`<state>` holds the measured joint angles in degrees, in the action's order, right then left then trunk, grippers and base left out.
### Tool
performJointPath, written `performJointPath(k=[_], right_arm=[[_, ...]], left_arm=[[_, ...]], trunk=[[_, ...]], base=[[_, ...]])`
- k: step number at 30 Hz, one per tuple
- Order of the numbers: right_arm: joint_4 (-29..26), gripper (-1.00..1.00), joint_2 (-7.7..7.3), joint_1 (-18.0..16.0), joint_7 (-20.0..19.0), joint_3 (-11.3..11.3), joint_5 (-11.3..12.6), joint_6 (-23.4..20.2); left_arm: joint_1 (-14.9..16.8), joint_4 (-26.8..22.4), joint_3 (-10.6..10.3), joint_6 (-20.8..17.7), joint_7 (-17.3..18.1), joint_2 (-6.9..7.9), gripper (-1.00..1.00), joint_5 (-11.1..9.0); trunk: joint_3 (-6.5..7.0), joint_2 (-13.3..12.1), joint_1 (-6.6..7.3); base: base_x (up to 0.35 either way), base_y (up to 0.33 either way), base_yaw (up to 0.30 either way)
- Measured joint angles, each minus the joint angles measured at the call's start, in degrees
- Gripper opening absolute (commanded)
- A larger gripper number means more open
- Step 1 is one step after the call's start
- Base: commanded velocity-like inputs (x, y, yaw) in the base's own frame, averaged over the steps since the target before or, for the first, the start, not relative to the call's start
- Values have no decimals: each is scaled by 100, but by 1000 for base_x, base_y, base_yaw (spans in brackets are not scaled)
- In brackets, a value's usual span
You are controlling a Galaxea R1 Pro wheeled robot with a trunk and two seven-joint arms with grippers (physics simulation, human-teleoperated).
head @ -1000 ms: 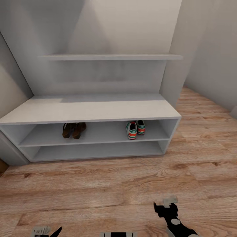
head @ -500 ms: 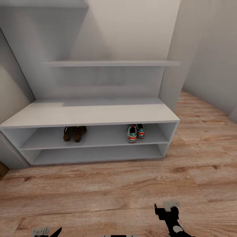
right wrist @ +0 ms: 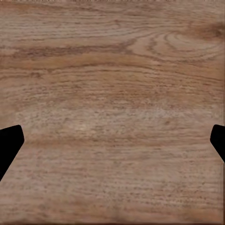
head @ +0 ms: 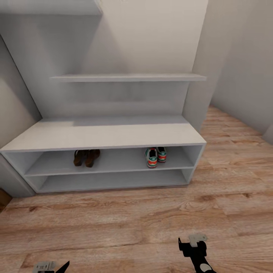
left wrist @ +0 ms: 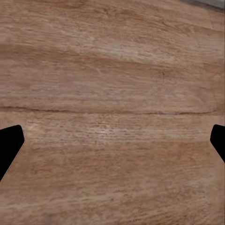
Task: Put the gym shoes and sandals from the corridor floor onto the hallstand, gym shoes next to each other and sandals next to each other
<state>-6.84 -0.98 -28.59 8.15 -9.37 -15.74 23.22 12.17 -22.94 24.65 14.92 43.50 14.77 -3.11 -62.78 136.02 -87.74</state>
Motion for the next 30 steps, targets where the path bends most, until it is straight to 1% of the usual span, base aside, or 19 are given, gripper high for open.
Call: performJointPath(k=[4,9,21,30], right_arm=[[-1,100,0,85,0,-3,3,13],[-1,100,-6,181,4,-10,8,72],[2,100,-3,294,0,-11,4,143],[106,100,29,319,-2,-10,-7,139]], left_arm=[[-8,-1,195,0,3,0,100,4],[-40,-6,312,0,7,1,100,13],[-63,0,358,0,-21,-6,100,23],[-66,1,360,3,-203,-13,100,44]], trunk=[[72,-160,88],[161,-361,198],[377,-842,461],[539,-1203,659]], base=[[0,0,0],[0,0,0],[0,0,0],[0,0,0]])
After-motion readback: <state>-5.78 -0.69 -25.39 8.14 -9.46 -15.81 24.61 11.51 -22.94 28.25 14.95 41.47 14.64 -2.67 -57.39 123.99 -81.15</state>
